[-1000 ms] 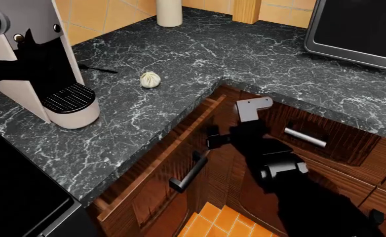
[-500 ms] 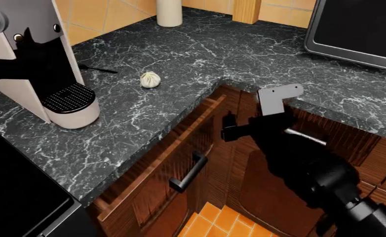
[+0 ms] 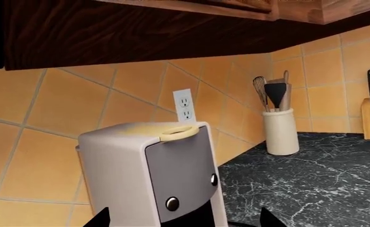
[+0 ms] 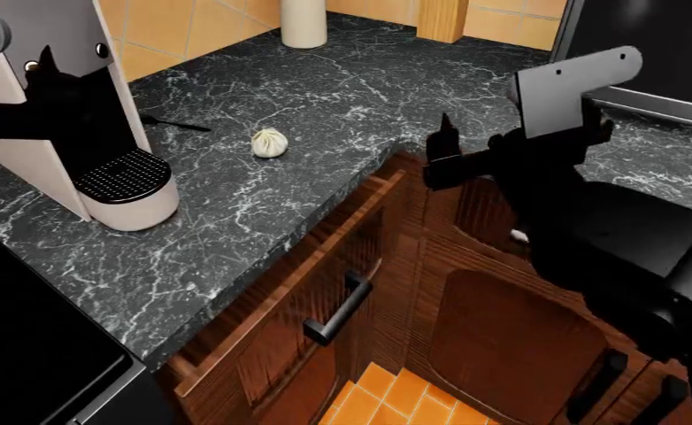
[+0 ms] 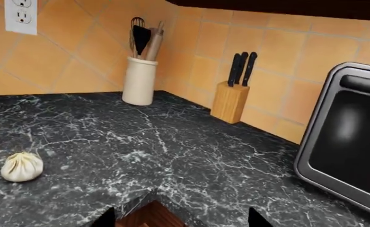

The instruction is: Close the right drawer.

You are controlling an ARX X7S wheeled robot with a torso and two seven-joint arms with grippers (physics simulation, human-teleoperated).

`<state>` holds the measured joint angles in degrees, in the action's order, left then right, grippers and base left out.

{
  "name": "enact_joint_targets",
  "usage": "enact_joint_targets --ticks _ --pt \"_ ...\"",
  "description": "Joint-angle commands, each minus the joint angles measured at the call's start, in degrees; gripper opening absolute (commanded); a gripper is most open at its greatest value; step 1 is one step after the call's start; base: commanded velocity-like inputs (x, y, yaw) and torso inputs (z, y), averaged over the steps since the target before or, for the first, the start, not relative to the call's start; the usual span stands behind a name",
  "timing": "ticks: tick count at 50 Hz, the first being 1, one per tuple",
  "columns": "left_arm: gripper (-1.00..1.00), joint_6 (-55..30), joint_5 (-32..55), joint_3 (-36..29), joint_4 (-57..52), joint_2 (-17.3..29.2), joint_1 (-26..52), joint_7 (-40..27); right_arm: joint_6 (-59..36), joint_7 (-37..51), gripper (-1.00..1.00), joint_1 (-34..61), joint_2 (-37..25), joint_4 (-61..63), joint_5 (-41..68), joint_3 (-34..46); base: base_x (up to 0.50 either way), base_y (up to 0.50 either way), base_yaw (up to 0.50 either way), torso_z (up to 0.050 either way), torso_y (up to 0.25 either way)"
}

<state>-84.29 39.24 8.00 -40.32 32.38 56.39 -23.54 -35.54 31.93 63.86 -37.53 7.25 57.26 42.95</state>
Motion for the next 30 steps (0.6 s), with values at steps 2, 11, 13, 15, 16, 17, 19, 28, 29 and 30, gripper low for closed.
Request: enact_joint_targets --ticks 2,11,13,15,16,17,19,28,29,30 --pt "1.00 0.60 0.06 1.14 0.14 -0.99 0.19 1.35 -3.36 3.36 1.00 4.74 -1.78 6.21 1.02 -4.59 0.00 0.00 0.00 0.000 0.000" --pt "1.00 2.03 -0.21 0.29 1.16 -0.93 0.14 1.12 -5.40 4.16 1.00 8.62 -1.93 6.11 1.51 -5.45 0.00 0.00 0.00 0.000 0.000" --pt "1.00 2.13 -0.14 0.25 1.03 -0.91 -0.10 1.05 -6.29 4.59 1.00 9.65 -1.94 6.34 1.71 -5.47 0.00 0.00 0.00 0.000 0.000" --pt "1.00 1.99 0.00 0.30 1.05 -0.88 0.12 0.97 -7.03 5.04 1.00 10.48 -1.93 6.13 2.26 -5.81 0.00 0.00 0.00 0.000 0.000" --pt "1.00 2.02 0.06 0.31 0.99 -0.86 0.10 0.95 -7.15 5.20 1.00 10.65 -1.98 6.14 2.36 -5.95 0.00 0.00 0.00 0.000 0.000" --pt "1.00 2.08 0.02 0.21 1.12 -0.82 0.15 0.90 -7.41 5.61 1.00 11.10 -2.12 6.20 2.53 -6.26 0.00 0.00 0.00 0.000 0.000" --pt "1.00 2.28 0.02 0.17 1.08 -0.70 0.05 0.85 -7.87 5.92 1.00 11.72 -2.25 6.48 3.16 -6.70 0.00 0.00 0.00 0.000 0.000" --pt "1.00 3.51 -0.51 -0.98 2.26 -0.51 0.50 0.53 -10.14 7.21 1.00 14.68 -2.83 6.61 4.24 -7.57 0.00 0.00 0.00 0.000 0.000" --pt "1.00 3.28 -0.31 -0.69 2.46 -0.73 0.65 0.49 -10.38 7.35 1.00 14.88 -2.92 6.72 4.31 -7.57 0.00 0.00 0.00 0.000 0.000" --pt "1.00 3.35 -0.30 -0.73 2.51 -0.76 0.65 0.46 -10.54 7.70 1.00 14.97 -3.06 6.92 4.72 -7.91 0.00 0.00 0.00 0.000 0.000"
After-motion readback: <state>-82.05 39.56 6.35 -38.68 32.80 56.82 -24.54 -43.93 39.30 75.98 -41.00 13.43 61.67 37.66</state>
